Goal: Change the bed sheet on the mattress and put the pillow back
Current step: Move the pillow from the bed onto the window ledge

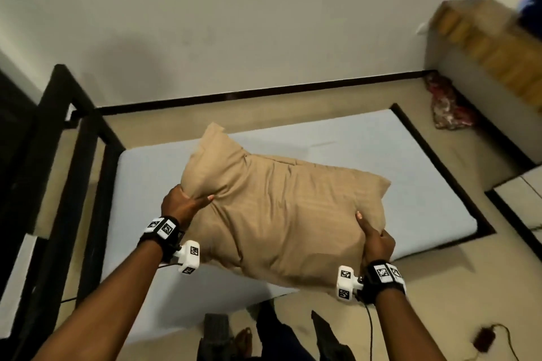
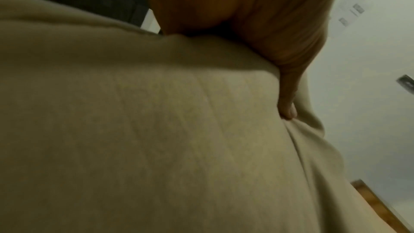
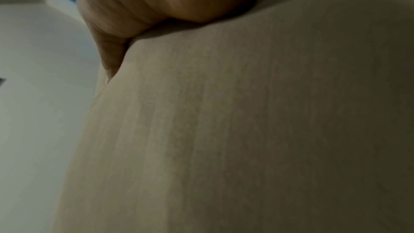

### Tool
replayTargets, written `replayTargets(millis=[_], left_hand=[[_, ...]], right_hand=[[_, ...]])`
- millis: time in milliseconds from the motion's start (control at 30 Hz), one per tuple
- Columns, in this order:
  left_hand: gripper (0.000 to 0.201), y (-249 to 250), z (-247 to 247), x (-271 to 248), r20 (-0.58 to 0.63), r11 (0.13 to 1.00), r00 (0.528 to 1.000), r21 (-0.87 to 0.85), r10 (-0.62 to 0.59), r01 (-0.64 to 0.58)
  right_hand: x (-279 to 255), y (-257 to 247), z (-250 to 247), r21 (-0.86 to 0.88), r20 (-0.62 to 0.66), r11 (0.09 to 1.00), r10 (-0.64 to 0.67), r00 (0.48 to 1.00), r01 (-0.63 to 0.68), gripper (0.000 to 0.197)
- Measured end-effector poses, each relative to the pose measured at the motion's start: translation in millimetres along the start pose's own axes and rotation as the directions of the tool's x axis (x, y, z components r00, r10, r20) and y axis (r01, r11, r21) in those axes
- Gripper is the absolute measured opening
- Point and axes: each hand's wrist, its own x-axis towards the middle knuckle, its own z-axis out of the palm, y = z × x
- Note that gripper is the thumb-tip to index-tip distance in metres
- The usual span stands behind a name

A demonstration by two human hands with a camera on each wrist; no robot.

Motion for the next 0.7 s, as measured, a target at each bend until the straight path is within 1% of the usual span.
replayTargets(millis=[100,167,200,267,367,433,500,633,700], left_hand=[[0.084,27.8,34.3,-9.2,0.098,0.996,0.992,0.034,0.083,-0.087],[0.082,52.9,64.5,-19.3,0.180,0.987,0.973,0.047,0.144,-0.155],[0.082,64.2,78.3,-24.5,0.214,0.982,0.962,0.046,0.168,-0.182],[0.086,93.2,113.0,-34.4,0.297,0.968,0.930,0.060,0.217,-0.245],[0.091,134.3,165.5,-53.4,0.394,0.939,0.874,0.070,0.283,-0.336],[0.086,164.2,203.3,-74.6,0.451,0.922,0.835,0.064,0.315,-0.382],[0.081,189.2,241.1,-96.8,0.498,0.902,0.798,0.069,0.339,-0.426],[0.090,227.8,308.1,-140.5,0.532,0.884,0.758,0.035,0.378,-0.466],[0.085,250.5,340.2,-166.7,0.527,0.876,0.747,0.009,0.405,-0.482]], right_hand=[[-3.7,5.5,-59.4,0.042,-0.114,0.999,0.010,0.993,-0.005,0.063],[-7.9,8.9,-101.4,0.084,-0.213,0.996,0.004,0.977,0.014,0.063],[-10.9,7.8,-118.6,0.102,-0.249,0.994,-0.002,0.968,0.029,0.060],[-16.1,6.4,-160.5,0.138,-0.321,0.989,-0.002,0.947,0.049,0.051],[-20.3,7.8,-218.5,0.205,-0.387,0.978,0.044,0.921,0.039,0.048],[-18.8,6.9,-255.3,0.255,-0.430,0.965,0.058,0.901,0.060,0.050],[-12.8,8.8,-291.7,0.282,-0.472,0.957,0.082,0.878,0.062,0.047],[18.0,12.4,-362.1,0.328,-0.526,0.943,0.134,0.840,0.056,0.068],[34.9,4.4,-397.9,0.350,-0.536,0.935,0.150,0.831,0.057,0.062]])
